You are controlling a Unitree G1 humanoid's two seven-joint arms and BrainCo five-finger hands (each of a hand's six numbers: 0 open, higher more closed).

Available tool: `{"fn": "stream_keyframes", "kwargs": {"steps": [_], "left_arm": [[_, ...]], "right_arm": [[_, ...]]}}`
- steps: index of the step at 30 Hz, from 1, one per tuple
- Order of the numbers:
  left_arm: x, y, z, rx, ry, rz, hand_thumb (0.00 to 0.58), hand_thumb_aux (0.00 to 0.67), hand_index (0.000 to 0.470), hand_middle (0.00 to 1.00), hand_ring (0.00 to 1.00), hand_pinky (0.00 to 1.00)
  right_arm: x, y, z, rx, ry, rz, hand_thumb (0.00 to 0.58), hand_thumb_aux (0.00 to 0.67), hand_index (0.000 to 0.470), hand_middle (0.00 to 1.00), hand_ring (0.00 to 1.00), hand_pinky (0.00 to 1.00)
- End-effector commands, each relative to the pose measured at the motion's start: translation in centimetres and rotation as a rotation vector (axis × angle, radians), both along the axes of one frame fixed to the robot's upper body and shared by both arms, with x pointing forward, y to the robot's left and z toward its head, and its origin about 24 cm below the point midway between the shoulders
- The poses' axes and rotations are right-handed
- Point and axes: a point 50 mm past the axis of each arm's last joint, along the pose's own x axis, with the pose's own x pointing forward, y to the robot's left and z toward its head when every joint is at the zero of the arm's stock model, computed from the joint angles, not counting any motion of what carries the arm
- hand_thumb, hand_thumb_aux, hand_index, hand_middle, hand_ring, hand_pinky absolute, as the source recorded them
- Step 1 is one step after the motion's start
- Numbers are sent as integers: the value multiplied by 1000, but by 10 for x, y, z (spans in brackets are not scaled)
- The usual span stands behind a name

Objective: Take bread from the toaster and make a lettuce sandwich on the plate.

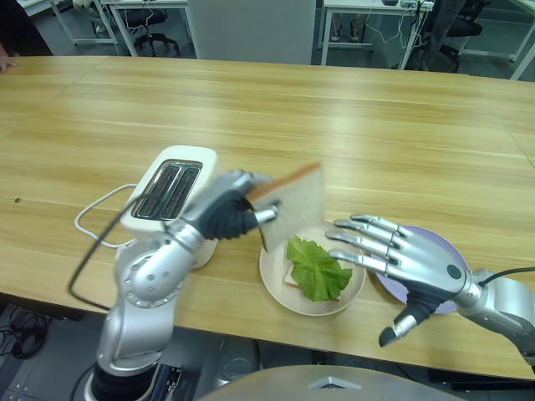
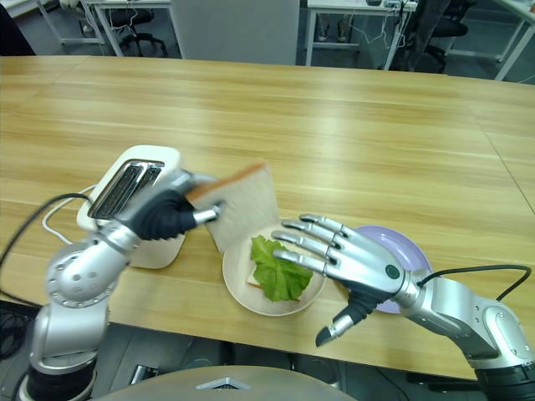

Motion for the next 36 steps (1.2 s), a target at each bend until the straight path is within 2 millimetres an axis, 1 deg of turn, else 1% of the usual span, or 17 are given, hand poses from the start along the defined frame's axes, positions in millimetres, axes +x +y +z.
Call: {"fn": "stream_keyframes", "kwargs": {"steps": [1, 3, 6, 9, 16, 20, 24, 27, 32, 36], "left_arm": [[8, -15, -31, -5, 197, -130, 580, 670, 460, 1000, 1000, 1000], [13, -22, -44, 5, 263, -179, 580, 670, 460, 1000, 1000, 1000], [23, -27, -61, 30, 329, -219, 580, 670, 460, 1000, 1000, 1000], [30, -32, -76, 50, 383, -258, 580, 670, 460, 1000, 1000, 1000], [43, -43, -96, 82, 424, -297, 580, 670, 460, 1000, 1000, 1000], [54, -43, -109, 148, 420, -294, 580, 670, 460, 1000, 1000, 1000], [62, -45, -117, 174, 414, -292, 580, 670, 460, 1000, 1000, 1000], [67, -44, -122, 209, 393, -286, 580, 670, 460, 1000, 1000, 1000], [73, -42, -126, 282, 325, -276, 580, 670, 460, 1000, 1000, 1000], [77, -42, -126, 333, 250, -277, 580, 670, 460, 1000, 1000, 1000]], "right_arm": [[-14, 9, -8, -74, 106, 103, 0, 0, 0, 0, 0, 0], [-16, 12, -14, -103, 167, 115, 0, 0, 0, 0, 0, 0], [-19, 17, -22, -142, 232, 125, 0, 0, 0, 0, 0, 0], [-19, 21, -30, -168, 285, 128, 0, 0, 0, 0, 0, 0], [-16, 26, -40, -197, 356, 103, 0, 0, 0, 0, 0, 0], [-10, 27, -47, -207, 395, 52, 0, 0, 0, 0, 0, 0], [-4, 30, -55, -210, 428, -1, 0, 0, 0, 0, 0, 0], [0, 33, -65, -207, 481, -54, 0, 0, 0, 0, 0, 0], [9, 37, -85, -212, 569, -175, 0, 0, 0, 0, 0, 0], [13, 40, -94, -186, 621, -250, 0, 0, 0, 0, 0, 0]]}}
